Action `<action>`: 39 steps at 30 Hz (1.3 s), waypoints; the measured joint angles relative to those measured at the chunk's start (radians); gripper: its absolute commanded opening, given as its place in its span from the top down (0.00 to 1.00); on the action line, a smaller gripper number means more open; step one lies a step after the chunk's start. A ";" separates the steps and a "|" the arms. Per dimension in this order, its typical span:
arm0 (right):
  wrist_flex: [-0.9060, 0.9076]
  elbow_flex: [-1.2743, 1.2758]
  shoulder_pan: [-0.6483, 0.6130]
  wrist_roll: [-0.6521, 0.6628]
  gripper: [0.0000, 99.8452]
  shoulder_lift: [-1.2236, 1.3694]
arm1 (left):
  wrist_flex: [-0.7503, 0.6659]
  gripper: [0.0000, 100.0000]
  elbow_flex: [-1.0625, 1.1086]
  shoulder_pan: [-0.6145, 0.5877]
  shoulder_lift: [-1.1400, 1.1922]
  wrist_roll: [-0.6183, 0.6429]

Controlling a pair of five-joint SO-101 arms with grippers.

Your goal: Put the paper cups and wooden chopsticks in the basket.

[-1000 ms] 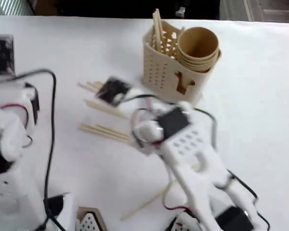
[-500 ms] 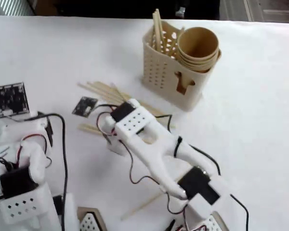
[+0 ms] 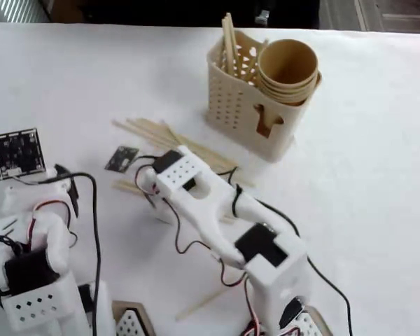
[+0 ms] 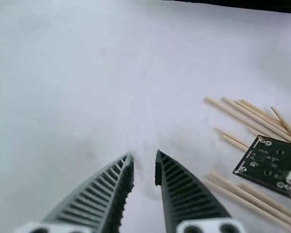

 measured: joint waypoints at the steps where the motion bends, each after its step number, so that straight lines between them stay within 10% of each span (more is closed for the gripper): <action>1: -0.011 -0.002 0.000 0.000 0.83 0.012 | 0.000 0.91 0.003 0.000 0.000 0.000; 6: -0.058 -0.025 0.008 -0.002 0.96 0.048 | 0.000 0.91 0.003 0.000 0.000 0.000; 39: 0.031 -0.028 0.057 -0.008 0.97 -0.077 | -0.025 0.91 0.037 0.000 0.000 0.000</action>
